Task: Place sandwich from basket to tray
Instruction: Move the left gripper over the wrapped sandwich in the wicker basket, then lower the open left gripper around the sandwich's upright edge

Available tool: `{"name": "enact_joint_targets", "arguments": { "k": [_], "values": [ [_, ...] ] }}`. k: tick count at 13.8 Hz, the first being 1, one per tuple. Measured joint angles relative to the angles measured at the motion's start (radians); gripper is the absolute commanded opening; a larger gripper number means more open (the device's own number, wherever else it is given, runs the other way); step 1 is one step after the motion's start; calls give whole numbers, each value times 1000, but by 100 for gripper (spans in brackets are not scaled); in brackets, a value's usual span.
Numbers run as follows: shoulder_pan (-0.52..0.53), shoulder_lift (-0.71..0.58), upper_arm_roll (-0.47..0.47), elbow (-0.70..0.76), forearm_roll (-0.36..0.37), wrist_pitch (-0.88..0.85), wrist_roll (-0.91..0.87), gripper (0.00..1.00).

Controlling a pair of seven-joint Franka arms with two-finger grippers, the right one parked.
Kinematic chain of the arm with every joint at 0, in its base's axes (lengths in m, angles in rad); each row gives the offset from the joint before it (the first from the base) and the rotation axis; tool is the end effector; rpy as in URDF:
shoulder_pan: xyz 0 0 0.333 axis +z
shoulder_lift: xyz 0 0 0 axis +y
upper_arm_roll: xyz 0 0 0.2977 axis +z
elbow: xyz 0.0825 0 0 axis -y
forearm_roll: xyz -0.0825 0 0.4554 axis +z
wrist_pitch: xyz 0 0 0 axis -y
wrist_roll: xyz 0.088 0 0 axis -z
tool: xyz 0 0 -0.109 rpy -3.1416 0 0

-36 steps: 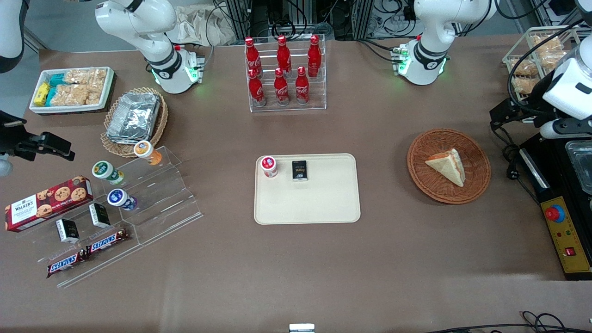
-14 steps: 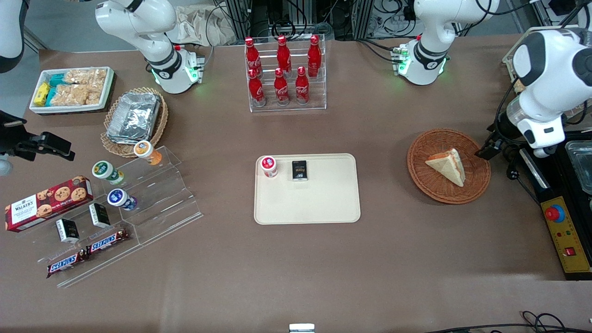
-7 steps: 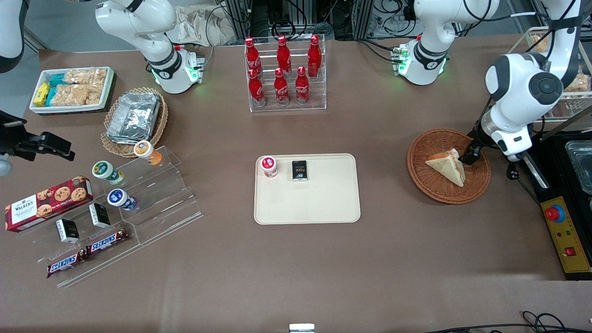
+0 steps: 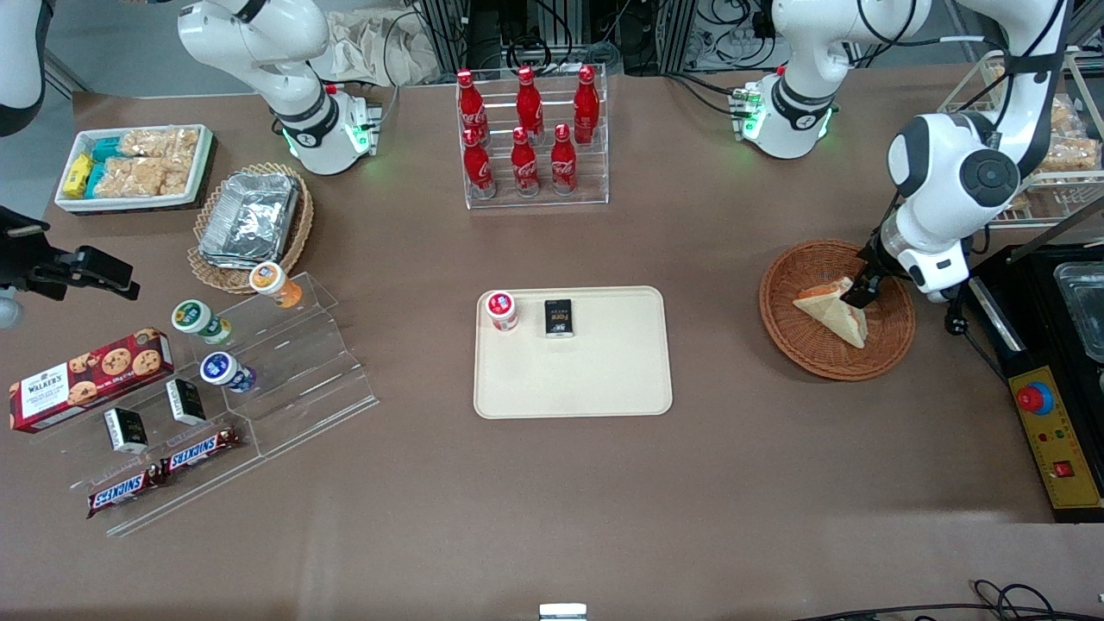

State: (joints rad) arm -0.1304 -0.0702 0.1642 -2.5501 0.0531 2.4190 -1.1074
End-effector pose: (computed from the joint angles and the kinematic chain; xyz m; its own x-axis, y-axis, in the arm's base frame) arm 0.4872 0.0152 0.2126 0.4537 0.8911 -0.0088 0.8890 -0.4533 -0.0649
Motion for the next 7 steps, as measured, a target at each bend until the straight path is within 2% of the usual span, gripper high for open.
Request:
{"name": "enact_joint_targets", "arguments": {
  "k": [7],
  "values": [
    [0,51,0,-40,0,99,7,100]
  ]
}}
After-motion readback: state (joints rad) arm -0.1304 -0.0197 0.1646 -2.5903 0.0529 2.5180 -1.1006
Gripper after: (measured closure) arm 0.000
